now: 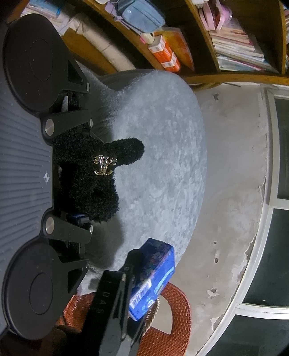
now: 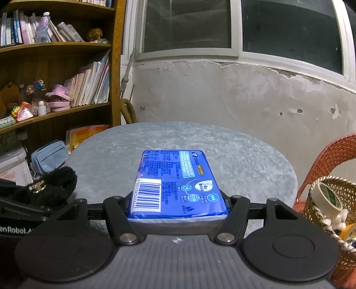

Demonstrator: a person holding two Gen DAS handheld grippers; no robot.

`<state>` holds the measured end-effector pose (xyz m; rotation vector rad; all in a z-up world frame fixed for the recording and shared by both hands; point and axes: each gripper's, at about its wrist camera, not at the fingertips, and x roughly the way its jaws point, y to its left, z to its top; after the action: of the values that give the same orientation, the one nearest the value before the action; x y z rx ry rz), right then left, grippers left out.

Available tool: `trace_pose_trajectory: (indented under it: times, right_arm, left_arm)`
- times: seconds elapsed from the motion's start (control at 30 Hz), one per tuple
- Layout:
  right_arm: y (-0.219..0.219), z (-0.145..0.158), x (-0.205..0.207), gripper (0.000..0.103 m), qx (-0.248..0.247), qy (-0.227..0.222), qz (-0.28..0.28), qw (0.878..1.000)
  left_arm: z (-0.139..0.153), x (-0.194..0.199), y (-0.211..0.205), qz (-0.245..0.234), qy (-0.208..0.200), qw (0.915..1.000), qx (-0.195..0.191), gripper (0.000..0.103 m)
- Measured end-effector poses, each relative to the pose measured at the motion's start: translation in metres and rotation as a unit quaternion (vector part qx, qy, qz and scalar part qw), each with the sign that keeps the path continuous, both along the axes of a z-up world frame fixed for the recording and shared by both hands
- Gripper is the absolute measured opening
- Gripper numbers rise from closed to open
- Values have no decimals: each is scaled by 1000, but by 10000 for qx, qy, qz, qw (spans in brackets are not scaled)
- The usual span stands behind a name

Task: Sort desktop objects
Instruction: 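Carry the blue tissue pack with the right gripper while the left carries the black fuzzy clip toward the basket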

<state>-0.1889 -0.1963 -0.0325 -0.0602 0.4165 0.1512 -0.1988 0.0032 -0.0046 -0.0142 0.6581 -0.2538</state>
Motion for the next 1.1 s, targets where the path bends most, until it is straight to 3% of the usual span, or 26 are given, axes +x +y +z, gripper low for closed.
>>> trace_pose_trajectory:
  times: [0.5, 0.8, 1.1]
  right_arm:
    - [-20, 0, 6, 61, 101, -11, -317, 9994]
    - [-37, -7, 14, 61, 171, 179, -548, 9982]
    - [-56, -10, 24, 61, 316, 337, -790, 9958]
  left_arm:
    - [1, 5, 13, 21, -209, 9997, -150, 60]
    - [-4, 30, 18, 73, -37, 9999, -77, 60]
    - [13, 65, -8, -334, 1, 9994, 17, 60]
